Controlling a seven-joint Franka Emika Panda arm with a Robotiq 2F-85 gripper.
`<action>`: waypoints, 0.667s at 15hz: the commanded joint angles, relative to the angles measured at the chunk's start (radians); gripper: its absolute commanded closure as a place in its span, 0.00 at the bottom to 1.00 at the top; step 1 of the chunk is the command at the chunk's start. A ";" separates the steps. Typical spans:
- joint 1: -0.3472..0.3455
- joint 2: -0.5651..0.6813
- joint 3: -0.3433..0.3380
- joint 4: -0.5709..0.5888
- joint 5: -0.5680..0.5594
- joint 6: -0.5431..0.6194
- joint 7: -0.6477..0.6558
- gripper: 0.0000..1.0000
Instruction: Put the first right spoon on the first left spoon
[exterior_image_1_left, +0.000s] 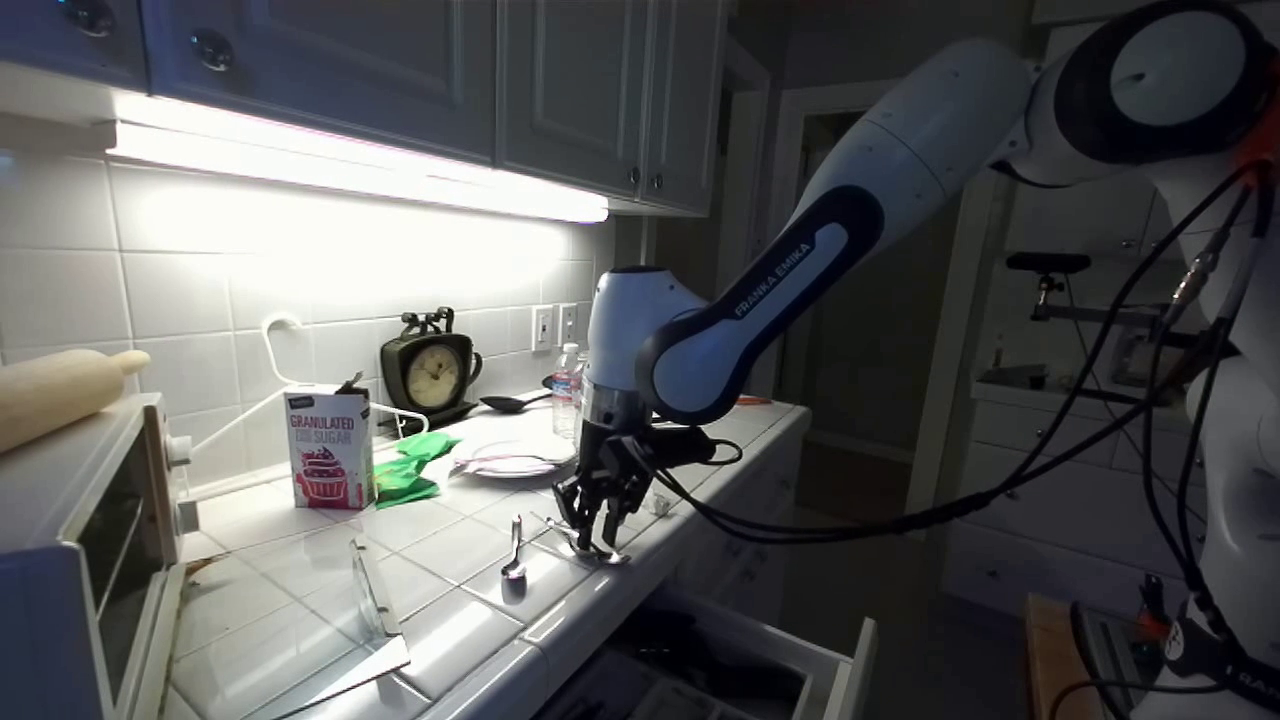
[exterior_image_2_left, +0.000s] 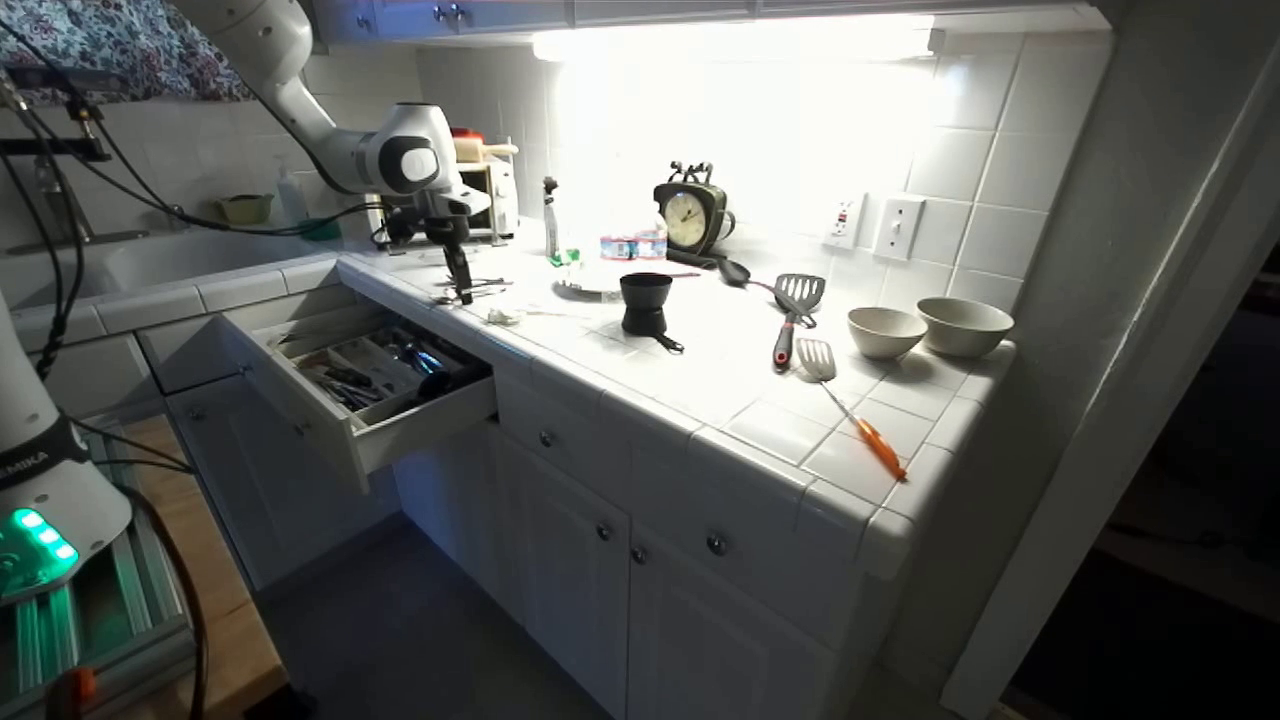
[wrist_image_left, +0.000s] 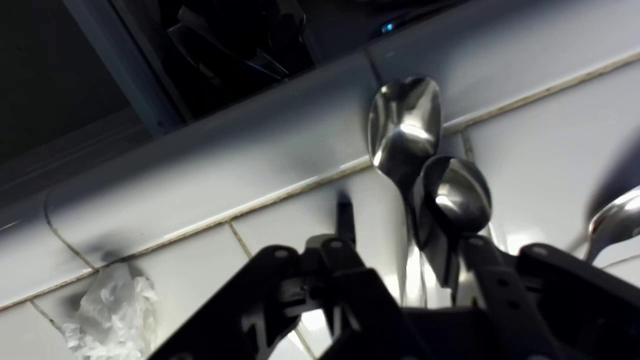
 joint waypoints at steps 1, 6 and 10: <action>-0.001 0.009 0.003 -0.001 0.018 0.012 -0.015 0.94; 0.004 0.011 -0.002 0.007 0.017 -0.002 0.000 0.98; 0.001 -0.002 -0.002 0.006 0.025 -0.009 0.002 0.98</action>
